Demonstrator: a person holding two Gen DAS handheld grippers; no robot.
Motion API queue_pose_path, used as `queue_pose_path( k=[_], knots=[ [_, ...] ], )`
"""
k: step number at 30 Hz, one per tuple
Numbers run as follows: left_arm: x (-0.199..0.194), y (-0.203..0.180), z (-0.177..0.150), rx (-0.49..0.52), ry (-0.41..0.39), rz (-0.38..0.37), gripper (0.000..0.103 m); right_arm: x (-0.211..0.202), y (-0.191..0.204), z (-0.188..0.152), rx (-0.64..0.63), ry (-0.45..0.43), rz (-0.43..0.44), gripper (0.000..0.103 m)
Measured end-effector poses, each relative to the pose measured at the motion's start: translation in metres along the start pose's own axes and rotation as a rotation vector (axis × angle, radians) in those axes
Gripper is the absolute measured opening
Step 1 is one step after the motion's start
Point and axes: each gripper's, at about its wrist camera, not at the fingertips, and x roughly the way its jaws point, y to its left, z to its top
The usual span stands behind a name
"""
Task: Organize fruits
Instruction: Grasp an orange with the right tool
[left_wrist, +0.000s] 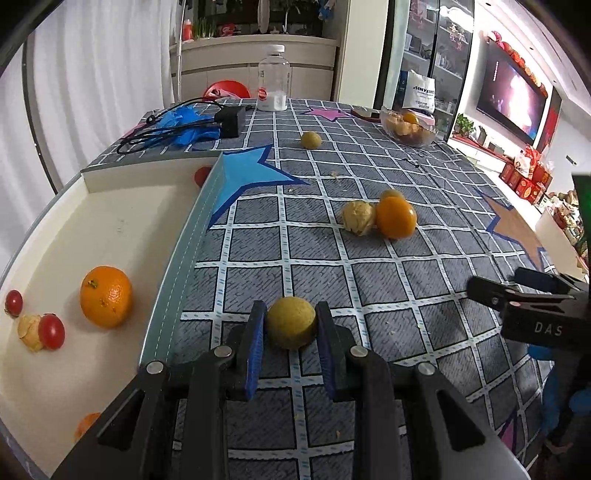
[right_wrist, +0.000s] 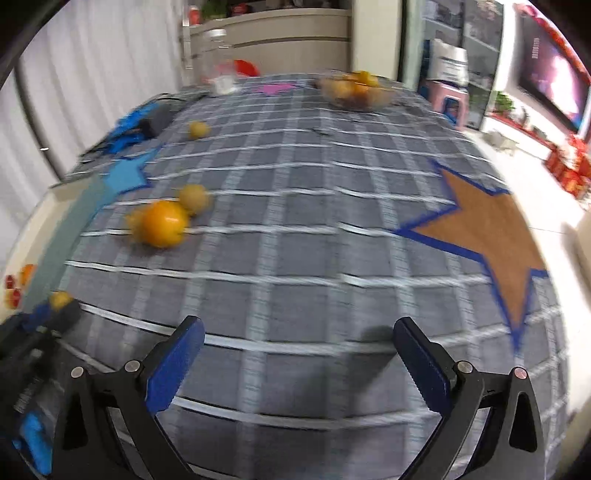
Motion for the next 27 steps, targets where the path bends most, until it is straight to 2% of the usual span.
queue_pose_path(
  k=[8, 10, 13, 15, 17, 18, 27],
  knots=[
    [-0.001, -0.001, -0.001, 0.003, -0.001, -0.004, 0.029, 0.016, 0.055, 0.03, -0.148, -0.064, 0.016, 0.102],
    [-0.001, 0.0, -0.001, 0.003, -0.001, -0.003, 0.029, 0.023, 0.061, 0.039, -0.16, -0.072, 0.026, 0.088],
    [-0.001, 0.0, -0.001, 0.003, -0.001, -0.004, 0.029, 0.033, 0.064, 0.045, -0.144, -0.05, 0.056, 0.083],
    [0.0, 0.0, -0.001, 0.004, -0.001, -0.003, 0.029, 0.037, 0.063, 0.047, -0.126, -0.05, 0.078, 0.074],
    [-0.001, 0.0, -0.001, 0.003, -0.001, -0.004, 0.029, 0.036, 0.065, 0.05, -0.129, -0.062, 0.098, 0.056],
    [-0.001, 0.0, -0.001, 0.003, -0.001, -0.004, 0.029, 0.036, 0.065, 0.05, -0.125, -0.064, 0.121, 0.039],
    [0.0, 0.001, -0.001, 0.006, -0.001, -0.001, 0.029, 0.01, 0.046, 0.034, -0.062, -0.096, 0.164, 0.037]
  ],
)
